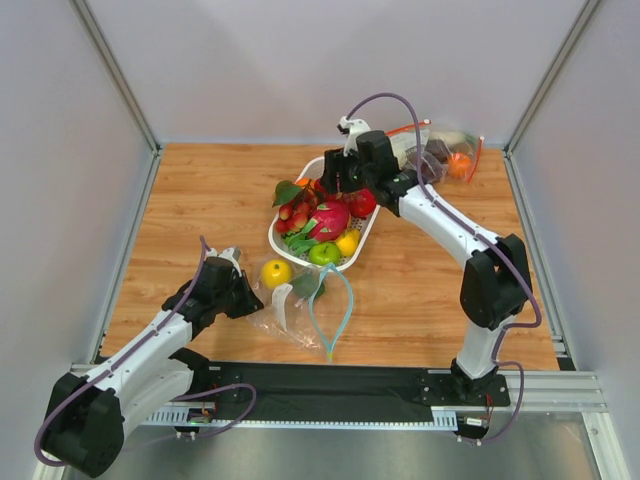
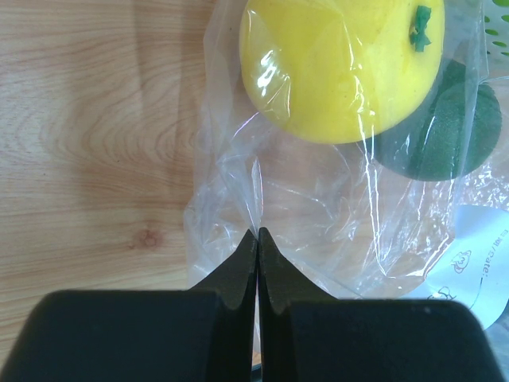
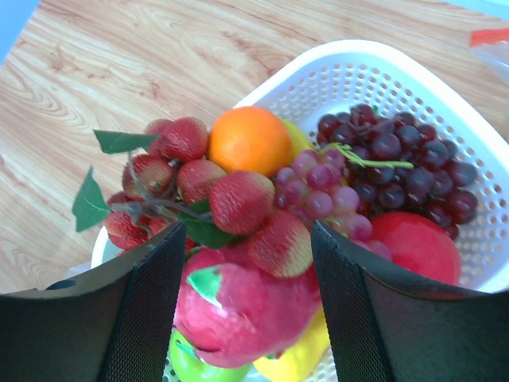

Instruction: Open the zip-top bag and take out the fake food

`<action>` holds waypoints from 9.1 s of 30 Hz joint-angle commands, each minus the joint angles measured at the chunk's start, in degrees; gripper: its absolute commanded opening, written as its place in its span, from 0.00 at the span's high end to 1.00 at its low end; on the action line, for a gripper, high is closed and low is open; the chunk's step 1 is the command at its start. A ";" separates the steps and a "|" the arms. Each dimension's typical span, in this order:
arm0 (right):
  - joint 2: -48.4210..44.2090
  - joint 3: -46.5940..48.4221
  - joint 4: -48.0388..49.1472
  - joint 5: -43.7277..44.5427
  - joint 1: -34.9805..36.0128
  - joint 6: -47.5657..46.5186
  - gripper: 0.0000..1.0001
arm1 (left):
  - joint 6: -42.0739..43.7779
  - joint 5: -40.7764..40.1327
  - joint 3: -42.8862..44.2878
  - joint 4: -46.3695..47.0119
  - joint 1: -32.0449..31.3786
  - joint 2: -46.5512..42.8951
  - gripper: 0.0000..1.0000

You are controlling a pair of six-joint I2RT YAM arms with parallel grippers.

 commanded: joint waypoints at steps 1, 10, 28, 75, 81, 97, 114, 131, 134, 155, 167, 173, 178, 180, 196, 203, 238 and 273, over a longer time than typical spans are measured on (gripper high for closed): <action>-4.87 -2.48 0.61 3.38 -1.21 -1.71 0.34 | 1.24 0.67 -0.07 0.81 0.33 -0.32 1.00; -21.03 -13.64 -1.77 3.75 -1.48 -4.70 0.34 | 1.24 1.02 0.10 1.51 0.24 -0.05 1.00; -53.14 -43.61 -11.45 -13.49 16.89 2.33 0.36 | 2.21 1.64 0.72 2.74 0.33 3.20 1.00; -17.02 -57.51 49.03 2.06 23.49 5.49 0.18 | 5.20 22.99 0.28 5.90 -9.33 9.61 1.00; -12.09 -55.49 49.04 1.71 23.49 6.72 0.18 | 5.02 24.14 0.01 7.13 -11.89 9.26 1.00; -5.06 -50.92 47.46 3.99 26.82 5.94 0.16 | 4.05 29.68 -1.22 13.11 -13.82 10.67 1.00; -12.41 -54.43 37.08 11.11 28.94 7.42 0.69 | 2.65 15.73 -0.78 3.10 -13.91 3.39 1.00; -42.12 -58.57 12.49 2.42 29.02 7.43 0.77 | -1.92 3.58 -0.51 3.88 -13.82 6.09 1.00; -46.87 -56.29 6.07 0.05 28.94 6.02 0.77 | -2.45 2.44 -0.69 5.11 -13.82 7.50 1.00; -53.50 -36.15 -3.81 4.18 19.38 -3.12 0.79 | -1.92 0.23 -2.80 3.88 -13.65 6.54 1.00; -28.72 -29.75 9.75 -1.36 6.70 -6.72 0.80 | -4.12 -1.35 -5.08 0.54 -13.65 -0.05 1.00; -19.22 -27.28 11.50 -1.80 6.44 -5.41 0.80 | -5.35 -1.79 -6.22 -1.30 -13.65 -3.12 1.00; -15.17 -27.01 12.38 -1.45 6.79 -4.00 0.80 | -5.35 -2.05 -6.58 -2.45 -13.65 -4.36 1.00; -14.20 -27.28 12.56 -0.75 7.22 -4.00 0.79 | -5.35 -1.96 -6.58 -2.36 -13.65 -4.18 1.00; -9.62 -27.54 11.33 4.52 7.84 -4.53 0.45 | -5.09 -1.79 -6.75 -2.71 -13.65 -4.44 1.00; -11.47 -27.80 10.19 5.49 7.84 -4.70 0.12 | -4.82 -1.61 -6.40 -2.71 -13.65 -4.18 1.00; -43.47 -46.96 -2.13 -0.04 19.09 6.11 0.59 | 1.15 1.38 -2.36 -2.97 -13.65 -6.29 0.76; -33.36 -51.45 10.53 -9.10 21.20 7.87 0.66 | -9.66 -11.46 -4.64 -2.90 -2.49 -25.73 0.19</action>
